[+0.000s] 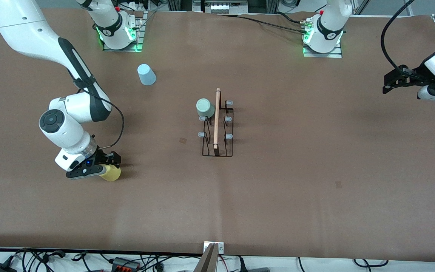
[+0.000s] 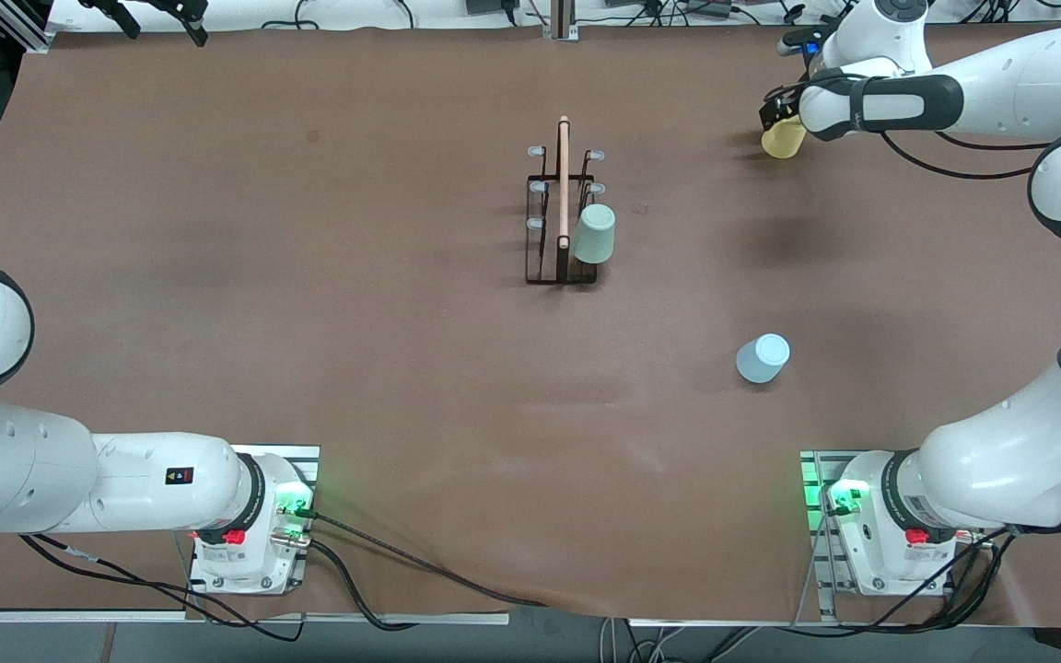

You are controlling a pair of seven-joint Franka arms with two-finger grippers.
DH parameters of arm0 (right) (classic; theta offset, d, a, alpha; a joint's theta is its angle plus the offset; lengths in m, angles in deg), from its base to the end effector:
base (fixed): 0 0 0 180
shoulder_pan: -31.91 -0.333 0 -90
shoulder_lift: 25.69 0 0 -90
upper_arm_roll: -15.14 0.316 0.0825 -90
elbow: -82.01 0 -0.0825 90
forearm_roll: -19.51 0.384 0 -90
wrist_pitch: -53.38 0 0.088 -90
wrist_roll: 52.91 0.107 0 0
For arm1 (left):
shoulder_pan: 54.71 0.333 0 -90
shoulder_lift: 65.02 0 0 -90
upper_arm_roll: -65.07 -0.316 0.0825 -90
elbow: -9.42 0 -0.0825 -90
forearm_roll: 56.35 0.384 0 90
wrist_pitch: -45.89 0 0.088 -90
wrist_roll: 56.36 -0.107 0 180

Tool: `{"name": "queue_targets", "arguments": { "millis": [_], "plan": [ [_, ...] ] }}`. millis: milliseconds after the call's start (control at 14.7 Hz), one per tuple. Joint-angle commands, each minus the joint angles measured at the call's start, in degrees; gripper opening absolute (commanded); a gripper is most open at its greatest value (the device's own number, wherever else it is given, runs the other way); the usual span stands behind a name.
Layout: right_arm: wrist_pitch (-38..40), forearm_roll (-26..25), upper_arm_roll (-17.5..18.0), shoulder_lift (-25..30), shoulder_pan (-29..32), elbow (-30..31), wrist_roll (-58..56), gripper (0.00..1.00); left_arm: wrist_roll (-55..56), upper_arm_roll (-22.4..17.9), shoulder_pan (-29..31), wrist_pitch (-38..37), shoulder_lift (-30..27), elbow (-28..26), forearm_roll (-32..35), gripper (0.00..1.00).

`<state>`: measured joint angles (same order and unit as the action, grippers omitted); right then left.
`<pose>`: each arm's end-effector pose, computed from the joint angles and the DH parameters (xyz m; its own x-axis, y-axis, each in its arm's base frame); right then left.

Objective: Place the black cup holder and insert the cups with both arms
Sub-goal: 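Grasp the yellow cup with the right gripper and lift it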

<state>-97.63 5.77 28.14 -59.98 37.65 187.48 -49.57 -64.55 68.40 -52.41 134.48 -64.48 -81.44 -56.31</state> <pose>0.6609 0.0779 0.2291 0.9535 0.2092 0.2167 0.2103 -0.9775 0.0186 0.5539 -0.0097 0.6101 0.9859 -0.1602 -0.0485 -0.1601 -0.9871 0.0068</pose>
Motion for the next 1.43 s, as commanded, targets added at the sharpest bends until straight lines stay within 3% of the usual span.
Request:
{"name": "queue_targets", "arguments": {
  "millis": [0, 749, 817, 953, 1089, 1226, 1362],
  "plan": [
    [-0.16, -0.49, -0.26, -0.33, -0.47, -1.14, -1.14, 1.00, 0.54, 0.10, 0.43, -1.58, 1.31, 2.35, 2.60, 1.00],
    [-0.25, -0.32, -0.79, -1.39, -0.20, -1.14, -1.14, 1.00, 0.54, 0.01, 0.43, -2.81, 1.48, 4.20, 2.69, 1.00],
    [-0.25, -0.40, -0.79, -1.39, -0.20, -1.14, -1.14, 0.96, 0.54, 0.09, 0.43, -3.16, 1.48, 4.20, 2.69, 1.00],
    [-0.25, -0.49, -0.79, -1.39, -0.20, -1.23, -1.14, 0.61, 0.46, 0.09, 0.52, -3.87, 1.39, 4.20, 2.34, 1.00],
    [-0.16, -0.49, -0.79, -1.21, -0.20, -1.23, -1.23, 0.37, 0.46, 0.10, 0.52, -4.04, 1.31, 4.20, 2.34, 1.00],
    [-0.07, -0.67, -0.79, -0.60, -0.20, -1.23, -1.58, 0.23, 0.54, 0.36, 0.43, -4.66, 1.39, 4.20, 2.60, 1.00],
    [0.36, -0.58, -0.88, 1.06, -0.20, -1.32, -2.89, 0.20, 0.54, 0.53, 0.43, -4.66, 1.39, 4.29, 2.69, 1.00]
  ]
}}
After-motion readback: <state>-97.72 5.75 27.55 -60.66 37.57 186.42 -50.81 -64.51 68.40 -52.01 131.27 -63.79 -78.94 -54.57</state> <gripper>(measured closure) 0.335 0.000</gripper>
